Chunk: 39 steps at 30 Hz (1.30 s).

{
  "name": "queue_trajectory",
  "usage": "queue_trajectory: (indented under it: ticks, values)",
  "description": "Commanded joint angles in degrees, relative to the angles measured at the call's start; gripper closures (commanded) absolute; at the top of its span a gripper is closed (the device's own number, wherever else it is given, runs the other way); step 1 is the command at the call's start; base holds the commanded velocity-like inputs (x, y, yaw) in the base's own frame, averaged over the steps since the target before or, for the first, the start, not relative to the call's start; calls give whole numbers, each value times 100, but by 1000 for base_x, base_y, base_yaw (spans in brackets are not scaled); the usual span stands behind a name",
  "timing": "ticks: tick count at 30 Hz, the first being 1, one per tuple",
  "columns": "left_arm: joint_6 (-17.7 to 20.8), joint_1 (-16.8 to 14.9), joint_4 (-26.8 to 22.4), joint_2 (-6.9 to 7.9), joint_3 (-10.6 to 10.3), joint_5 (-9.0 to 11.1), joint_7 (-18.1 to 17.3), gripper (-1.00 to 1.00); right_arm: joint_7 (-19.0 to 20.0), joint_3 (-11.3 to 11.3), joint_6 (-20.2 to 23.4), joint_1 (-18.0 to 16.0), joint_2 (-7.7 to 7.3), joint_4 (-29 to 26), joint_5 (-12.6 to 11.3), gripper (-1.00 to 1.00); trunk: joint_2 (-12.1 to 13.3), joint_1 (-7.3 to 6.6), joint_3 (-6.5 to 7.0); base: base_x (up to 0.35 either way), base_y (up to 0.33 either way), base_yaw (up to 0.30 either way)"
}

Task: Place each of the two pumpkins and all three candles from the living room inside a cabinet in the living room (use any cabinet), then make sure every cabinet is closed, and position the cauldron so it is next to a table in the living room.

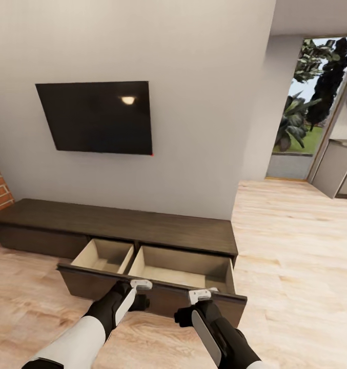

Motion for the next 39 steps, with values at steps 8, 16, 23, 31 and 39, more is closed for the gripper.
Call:
queue_trajectory:
  ticks: [8,16,23,31,39]
  values:
    - [-96,4,-7,7,-41,63,49,-100,-58,44,14,-4,5,-8,-62,-100,-4,0,-50,0,165,237]
    - [-177,5,-7,4,-71,57,83,-100,-58,75,14,-4,5,-8,-62,-100,-4,0,-94,-79,-73,237]
    - [-180,6,-7,4,-76,56,87,-100,-58,109,14,-4,5,-5,-62,-100,-4,0,-133,-161,-235,235]
    - [-181,6,-7,4,-76,56,89,-100,-58,115,14,-4,5,-8,-62,-100,-4,0,-191,-161,-249,159]
    - [-181,6,-7,4,-65,56,87,-100,-56,259,14,-4,5,-8,-62,-100,-4,0,-203,-81,-95,25]
